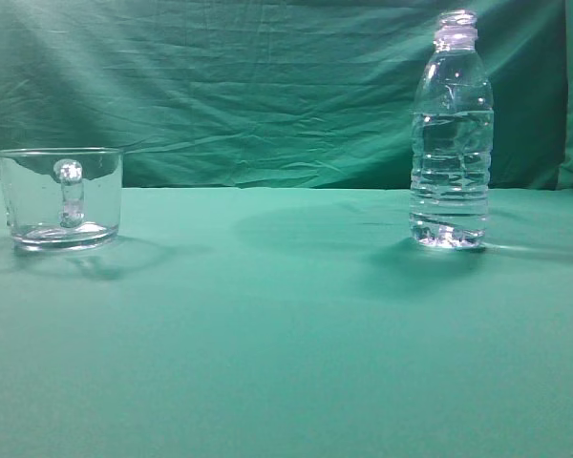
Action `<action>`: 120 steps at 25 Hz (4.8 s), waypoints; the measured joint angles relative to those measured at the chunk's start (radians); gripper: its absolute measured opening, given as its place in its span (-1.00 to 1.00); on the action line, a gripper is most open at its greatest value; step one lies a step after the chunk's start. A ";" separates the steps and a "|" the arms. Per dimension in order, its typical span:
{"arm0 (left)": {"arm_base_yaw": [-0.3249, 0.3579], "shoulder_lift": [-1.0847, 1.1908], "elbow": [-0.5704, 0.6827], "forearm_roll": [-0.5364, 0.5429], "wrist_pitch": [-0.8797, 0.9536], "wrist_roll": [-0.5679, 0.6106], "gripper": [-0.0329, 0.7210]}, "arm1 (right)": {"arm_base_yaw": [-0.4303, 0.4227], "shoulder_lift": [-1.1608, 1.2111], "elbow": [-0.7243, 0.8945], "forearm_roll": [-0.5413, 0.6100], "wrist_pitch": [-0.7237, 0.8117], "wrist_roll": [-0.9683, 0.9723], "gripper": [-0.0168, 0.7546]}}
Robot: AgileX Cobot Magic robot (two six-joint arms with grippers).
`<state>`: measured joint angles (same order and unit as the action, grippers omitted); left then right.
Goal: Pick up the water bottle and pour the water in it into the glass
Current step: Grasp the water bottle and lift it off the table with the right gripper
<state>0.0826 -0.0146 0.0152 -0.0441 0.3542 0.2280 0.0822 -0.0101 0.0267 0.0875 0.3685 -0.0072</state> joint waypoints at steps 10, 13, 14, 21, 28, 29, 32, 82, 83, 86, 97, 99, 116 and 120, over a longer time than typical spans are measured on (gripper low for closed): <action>0.000 0.000 0.000 0.000 0.000 0.000 -0.91 | 0.000 0.000 0.000 0.174 -0.260 0.046 -0.96; 0.000 0.000 0.000 0.000 0.000 0.000 -0.91 | 0.000 0.000 -0.003 0.176 -0.334 0.038 -0.96; 0.000 0.000 0.000 0.000 0.000 0.000 -0.91 | 0.000 0.000 -0.014 0.176 -0.336 0.028 -0.96; 0.000 0.000 0.000 0.000 0.000 0.000 -0.91 | 0.000 0.176 -0.162 0.176 -0.369 -0.018 -0.96; 0.000 0.000 0.000 0.000 0.000 0.000 -0.91 | 0.000 0.395 -0.202 0.186 -0.400 -0.006 -0.96; 0.000 0.000 0.000 0.000 0.000 0.000 -0.91 | 0.000 0.421 -0.202 0.186 -0.415 -0.006 -0.96; 0.000 0.000 0.000 0.000 0.000 0.000 -0.91 | 0.000 0.504 -0.203 0.127 -0.451 -0.005 -0.96; 0.000 0.000 0.000 0.000 0.000 0.000 -0.91 | 0.290 1.793 -0.488 -0.123 -1.339 0.018 0.78; 0.000 0.000 0.000 0.000 0.000 0.000 -0.91 | 0.290 1.808 -0.500 -0.119 -1.341 0.018 0.78; 0.000 0.000 0.000 0.000 0.000 0.000 -0.91 | 0.290 1.847 -0.524 -0.097 -1.350 0.018 0.78; 0.000 0.000 0.000 0.000 0.000 0.000 -0.91 | 0.290 1.940 -0.599 -0.104 -1.379 0.018 0.78; 0.000 0.000 0.000 0.000 0.000 0.000 -0.91 | 0.290 1.946 -0.606 -0.104 -1.384 0.018 0.65; 0.000 0.000 0.000 0.000 0.000 0.000 -0.91 | 0.290 1.950 -0.608 -0.119 -1.384 0.018 0.16; 0.000 0.000 0.000 0.000 0.000 0.000 -0.91 | 0.290 1.950 -0.608 -0.121 -1.384 0.018 0.01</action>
<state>0.0826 -0.0146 0.0152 -0.0441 0.3542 0.2280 0.3721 1.9403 -0.5812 -0.0334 -1.0150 0.0109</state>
